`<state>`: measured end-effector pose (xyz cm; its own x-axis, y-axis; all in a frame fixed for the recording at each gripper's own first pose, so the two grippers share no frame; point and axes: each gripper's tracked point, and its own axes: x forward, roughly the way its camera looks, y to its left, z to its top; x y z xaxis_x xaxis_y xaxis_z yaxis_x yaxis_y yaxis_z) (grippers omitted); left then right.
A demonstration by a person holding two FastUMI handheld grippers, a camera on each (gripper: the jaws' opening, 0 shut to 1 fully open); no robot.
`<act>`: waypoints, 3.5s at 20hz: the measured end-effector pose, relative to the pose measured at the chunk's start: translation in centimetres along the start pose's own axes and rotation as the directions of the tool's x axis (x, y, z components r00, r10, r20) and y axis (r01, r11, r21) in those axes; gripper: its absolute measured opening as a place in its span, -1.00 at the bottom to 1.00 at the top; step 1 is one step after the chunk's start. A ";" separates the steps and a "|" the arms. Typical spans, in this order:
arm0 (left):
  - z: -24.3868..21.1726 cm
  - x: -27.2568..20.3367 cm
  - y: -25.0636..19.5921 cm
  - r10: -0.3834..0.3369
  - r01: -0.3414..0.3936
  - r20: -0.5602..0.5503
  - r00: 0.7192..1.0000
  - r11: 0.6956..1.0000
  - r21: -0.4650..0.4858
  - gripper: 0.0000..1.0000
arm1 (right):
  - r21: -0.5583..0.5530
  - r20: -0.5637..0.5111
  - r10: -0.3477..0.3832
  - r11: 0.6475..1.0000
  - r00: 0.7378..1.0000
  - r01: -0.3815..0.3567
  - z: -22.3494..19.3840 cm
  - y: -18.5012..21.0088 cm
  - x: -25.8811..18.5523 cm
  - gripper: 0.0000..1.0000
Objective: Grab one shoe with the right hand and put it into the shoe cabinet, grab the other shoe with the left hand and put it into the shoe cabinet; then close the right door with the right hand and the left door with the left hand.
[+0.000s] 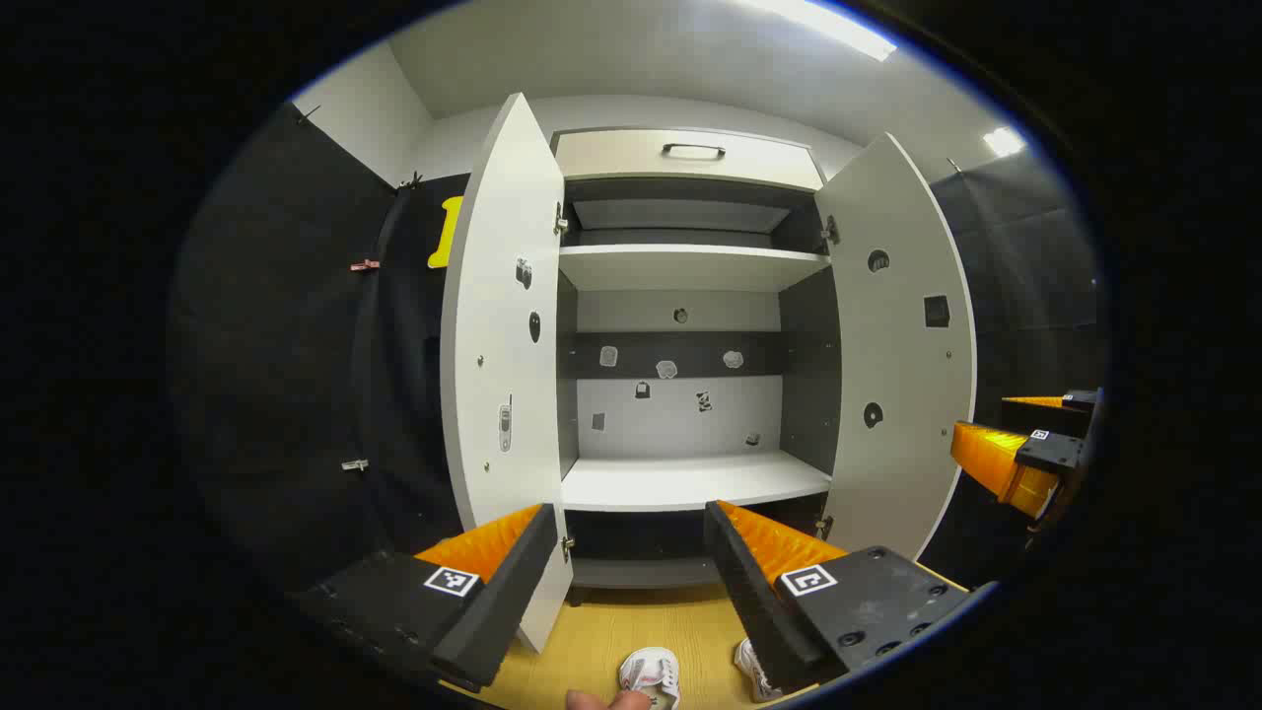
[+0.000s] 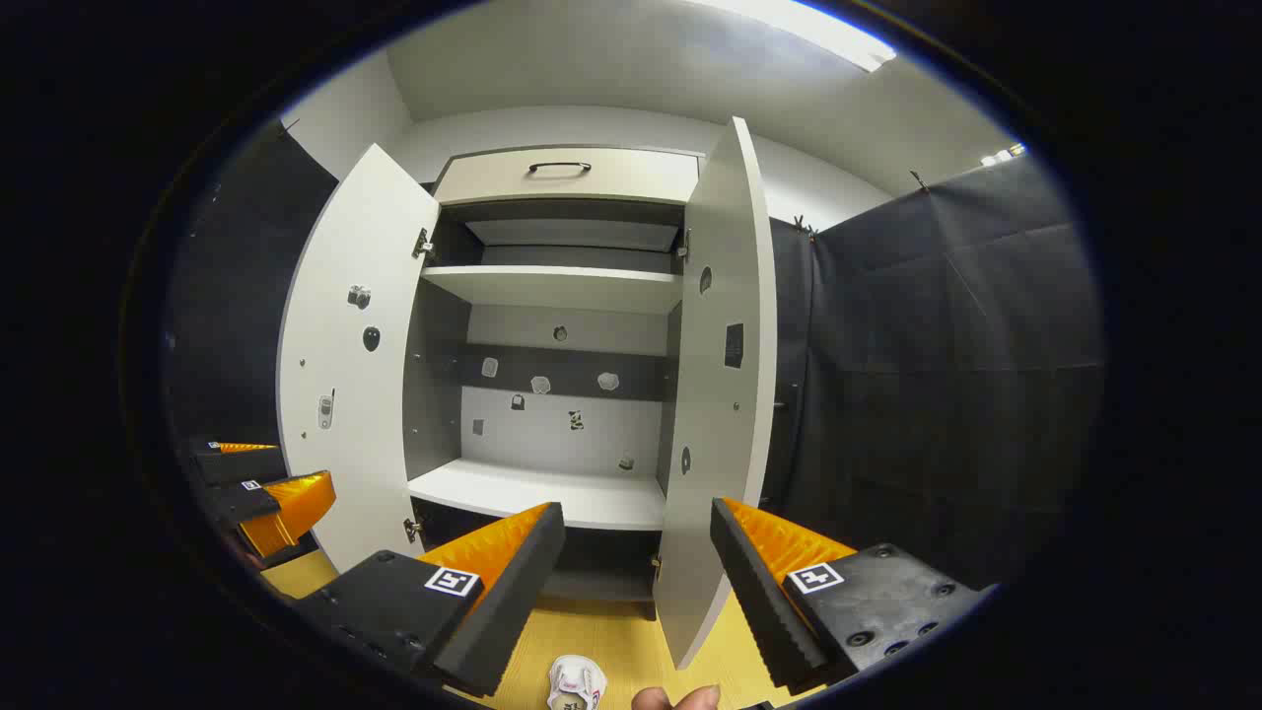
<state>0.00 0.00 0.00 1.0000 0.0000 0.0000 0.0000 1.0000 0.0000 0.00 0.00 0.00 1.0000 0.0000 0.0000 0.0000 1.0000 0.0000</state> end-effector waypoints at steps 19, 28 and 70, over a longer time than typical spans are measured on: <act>-0.1 0.4 1.6 0.032 -0.032 0.018 0.999 0.999 0.002 0.89 | -0.002 -0.030 0.027 1.000 0.999 -0.027 -1.1 0.6 0.4 0.94; -0.9 0.0 2.9 0.063 -0.062 0.036 0.997 0.998 -0.007 0.89 | 0.064 -0.316 0.170 0.985 0.933 -0.158 -12.4 5.0 -1.3 0.96; -9.7 -1.5 6.3 0.137 -0.132 -0.075 0.988 0.989 0.064 0.90 | 0.213 -0.670 0.172 0.976 0.722 -0.035 -47.5 10.0 0.3 -0.84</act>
<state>-1.50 6.28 -9.72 0.9878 0.1366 -0.0754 -0.1319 0.9892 0.0638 0.34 10.00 -47.50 0.7224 0.1716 -0.6698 -0.0345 0.9764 0.2130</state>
